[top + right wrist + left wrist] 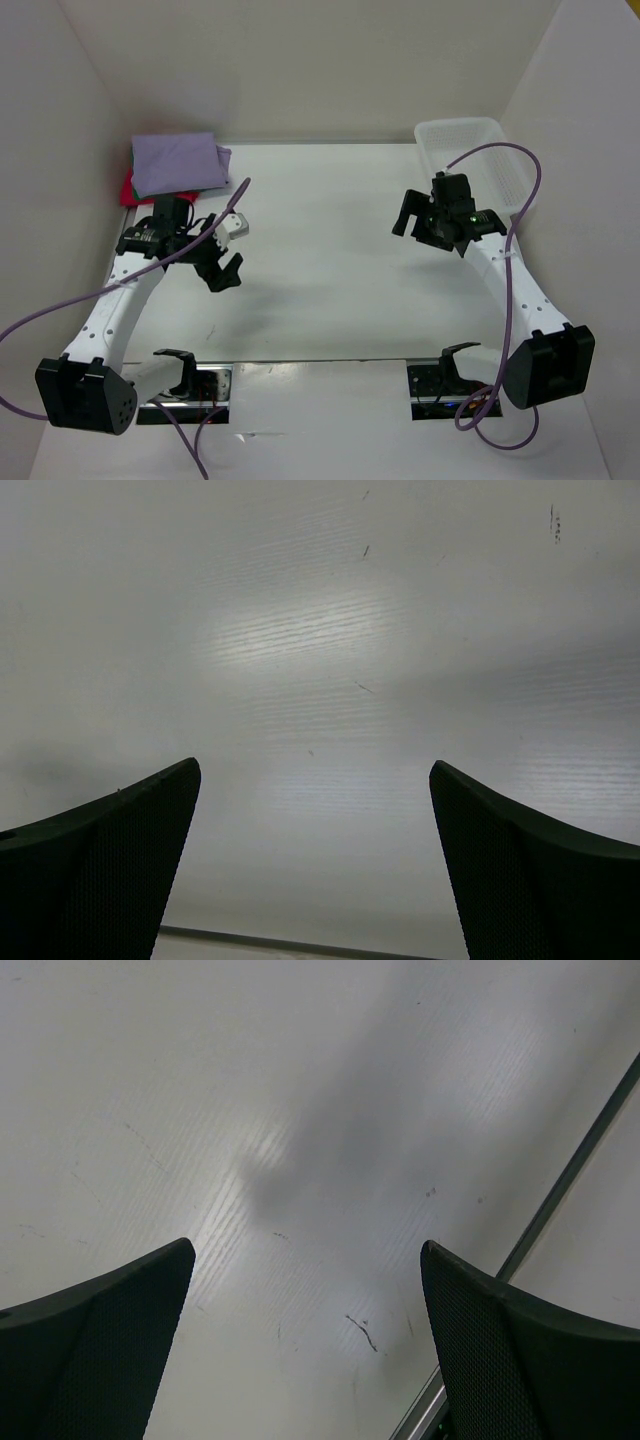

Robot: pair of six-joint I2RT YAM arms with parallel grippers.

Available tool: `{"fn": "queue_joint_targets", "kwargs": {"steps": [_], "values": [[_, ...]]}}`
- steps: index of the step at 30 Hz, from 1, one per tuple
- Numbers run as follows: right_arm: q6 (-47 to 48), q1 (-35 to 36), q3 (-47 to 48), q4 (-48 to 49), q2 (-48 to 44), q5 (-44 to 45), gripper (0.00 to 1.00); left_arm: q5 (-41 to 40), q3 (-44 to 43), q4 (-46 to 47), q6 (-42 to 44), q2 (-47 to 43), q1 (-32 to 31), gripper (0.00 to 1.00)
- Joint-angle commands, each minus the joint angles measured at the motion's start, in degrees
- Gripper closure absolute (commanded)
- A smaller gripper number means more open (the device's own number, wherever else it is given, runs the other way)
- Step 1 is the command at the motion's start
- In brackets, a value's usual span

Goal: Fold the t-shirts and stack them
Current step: Put the neatly folded tshirt into the corner of the board with the left arm

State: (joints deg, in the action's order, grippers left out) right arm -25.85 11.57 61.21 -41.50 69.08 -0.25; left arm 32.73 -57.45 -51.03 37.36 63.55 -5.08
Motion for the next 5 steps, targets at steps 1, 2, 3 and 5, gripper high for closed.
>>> {"fn": "queue_joint_targets", "kwargs": {"steps": [1,2,3,5], "values": [[0.1,-0.5,-0.4,2.6,0.0,0.0,0.00,2.6,0.0,-0.7,1.4,-0.3,-0.3,0.00],[0.1,-0.5,-0.4,2.6,0.5,0.0,0.00,2.6,0.0,-0.7,1.4,-0.3,-0.3,0.00],[0.1,-0.5,-0.4,2.6,0.5,0.0,0.00,2.6,0.0,-0.7,1.4,-0.3,-0.3,0.00],[0.1,-0.5,-0.4,2.6,1.1,0.0,0.00,2.6,0.0,-0.7,1.4,-0.3,-0.3,0.00]]}}
